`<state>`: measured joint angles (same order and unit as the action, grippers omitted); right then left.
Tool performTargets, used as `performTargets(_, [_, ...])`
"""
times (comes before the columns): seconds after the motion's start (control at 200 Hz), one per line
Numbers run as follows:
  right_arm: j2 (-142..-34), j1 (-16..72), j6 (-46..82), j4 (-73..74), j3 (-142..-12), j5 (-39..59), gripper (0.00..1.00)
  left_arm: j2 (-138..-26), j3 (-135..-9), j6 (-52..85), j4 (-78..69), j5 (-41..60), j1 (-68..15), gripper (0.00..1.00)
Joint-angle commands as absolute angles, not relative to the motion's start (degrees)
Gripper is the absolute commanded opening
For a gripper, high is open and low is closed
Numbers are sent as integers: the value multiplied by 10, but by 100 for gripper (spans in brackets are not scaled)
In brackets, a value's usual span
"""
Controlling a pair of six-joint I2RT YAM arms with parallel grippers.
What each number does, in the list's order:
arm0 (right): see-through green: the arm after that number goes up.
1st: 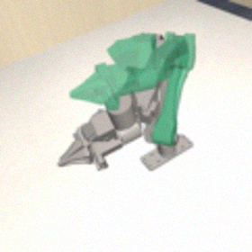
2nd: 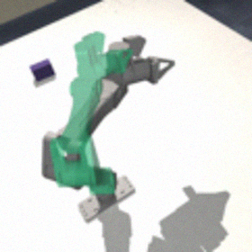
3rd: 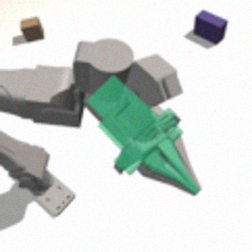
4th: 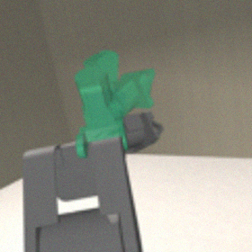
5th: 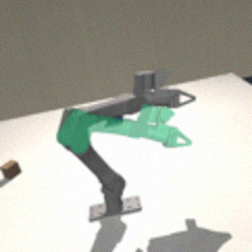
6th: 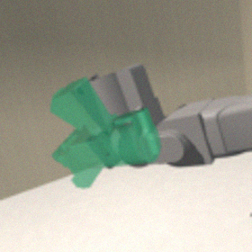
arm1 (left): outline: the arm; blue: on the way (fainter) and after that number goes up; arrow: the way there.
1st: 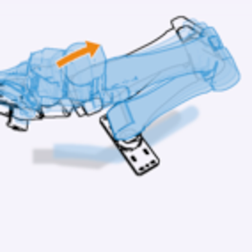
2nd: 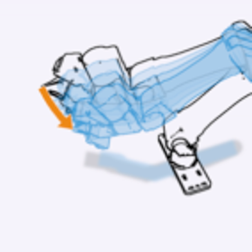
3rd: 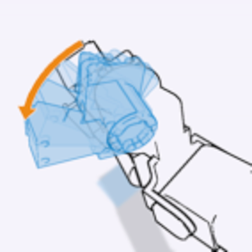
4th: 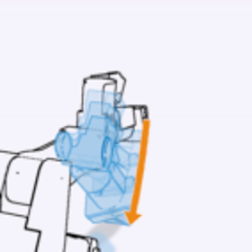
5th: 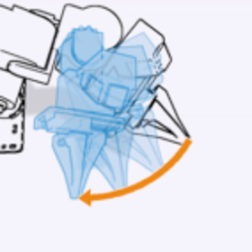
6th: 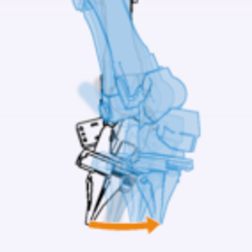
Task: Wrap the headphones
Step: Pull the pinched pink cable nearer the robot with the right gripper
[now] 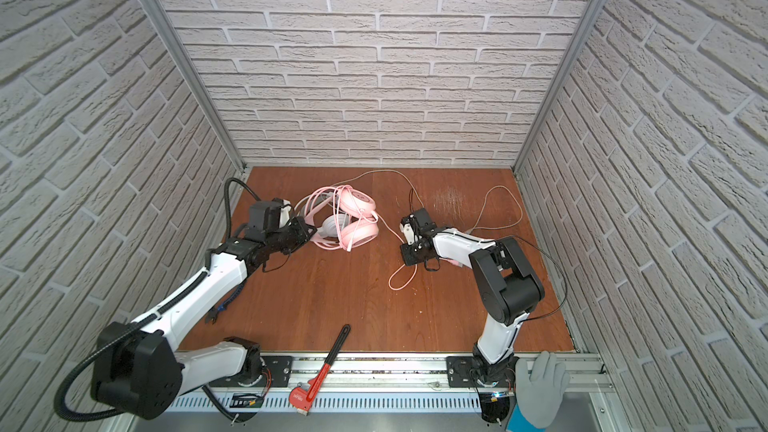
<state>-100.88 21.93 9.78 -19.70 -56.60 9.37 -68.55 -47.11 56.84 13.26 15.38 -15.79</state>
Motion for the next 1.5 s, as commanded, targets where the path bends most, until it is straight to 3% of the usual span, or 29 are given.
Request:
performTargets(0.0, [-1017,218,111,-247,-539,97,25,-664,-471,594,57,163,-152,0])
performTargets(0.17, [-1000,217,115,-242,-529,98,22,-655,-457,609,50,156,-143,0])
performTargets(0.315, [-967,218,120,-233,-509,107,12,-640,-448,623,57,137,-133,0])
performTargets(0.63, [-970,220,122,-235,-507,117,6,-643,-434,638,36,150,-128,0])
performTargets(1.045, [-851,257,89,-229,-482,113,6,-643,-425,672,46,111,-130,0])
performTargets(1.495, [-755,364,14,-286,-486,45,6,-642,-423,707,58,72,-133,0])
